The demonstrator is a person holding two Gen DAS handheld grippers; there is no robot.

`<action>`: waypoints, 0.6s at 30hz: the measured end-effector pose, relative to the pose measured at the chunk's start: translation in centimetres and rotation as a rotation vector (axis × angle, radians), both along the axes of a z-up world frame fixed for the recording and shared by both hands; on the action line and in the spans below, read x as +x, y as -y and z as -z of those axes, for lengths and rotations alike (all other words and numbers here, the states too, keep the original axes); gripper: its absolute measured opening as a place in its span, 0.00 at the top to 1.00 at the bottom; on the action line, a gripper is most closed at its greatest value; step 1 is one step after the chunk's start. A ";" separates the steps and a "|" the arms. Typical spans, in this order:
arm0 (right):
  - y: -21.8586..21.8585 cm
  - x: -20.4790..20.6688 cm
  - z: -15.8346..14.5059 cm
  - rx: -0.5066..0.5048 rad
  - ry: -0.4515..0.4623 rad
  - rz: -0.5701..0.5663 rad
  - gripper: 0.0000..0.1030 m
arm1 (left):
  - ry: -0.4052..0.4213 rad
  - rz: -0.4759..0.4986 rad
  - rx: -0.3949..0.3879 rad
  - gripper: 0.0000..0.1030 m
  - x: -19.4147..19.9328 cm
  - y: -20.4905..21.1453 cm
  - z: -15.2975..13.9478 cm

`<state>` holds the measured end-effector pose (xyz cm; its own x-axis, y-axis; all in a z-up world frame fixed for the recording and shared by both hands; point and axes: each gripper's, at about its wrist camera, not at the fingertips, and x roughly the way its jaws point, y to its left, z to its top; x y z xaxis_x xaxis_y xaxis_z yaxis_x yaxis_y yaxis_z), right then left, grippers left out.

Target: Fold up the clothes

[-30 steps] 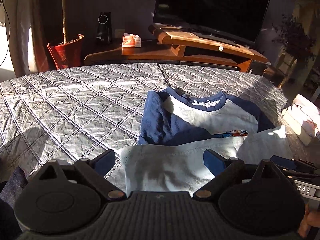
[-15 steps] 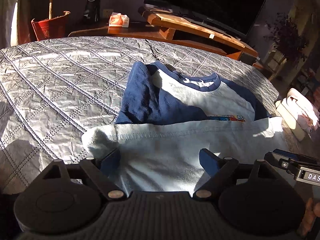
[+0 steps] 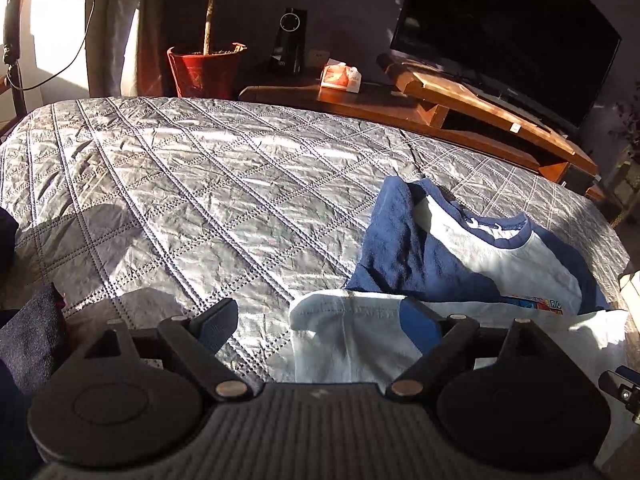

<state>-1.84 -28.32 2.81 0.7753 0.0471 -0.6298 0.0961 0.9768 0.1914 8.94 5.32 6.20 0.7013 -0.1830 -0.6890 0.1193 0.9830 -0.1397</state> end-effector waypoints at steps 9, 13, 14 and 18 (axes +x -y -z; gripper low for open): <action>2.3 -5.5 -4.1 -0.261 0.083 -0.191 0.29 | 0.314 0.637 0.506 0.11 -10.9 5.1 -2.0; 1.9 -8.5 -4.1 -0.502 0.056 -0.445 0.32 | 0.299 0.839 0.666 0.13 -14.6 6.1 0.9; 2.1 -8.8 -4.1 -0.518 0.051 -0.468 0.32 | 0.290 0.868 0.687 0.14 -15.1 6.1 1.4; 2.6 -9.4 -3.2 -0.571 -0.017 -0.572 0.33 | 0.253 0.923 0.762 0.14 -15.6 5.7 2.7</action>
<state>-11.23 -30.92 6.00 0.7183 0.1013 -0.6883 -0.4499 0.8223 -0.3485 -6.63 -0.36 3.50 0.6516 -0.2918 -0.7002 0.7553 0.3350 0.5633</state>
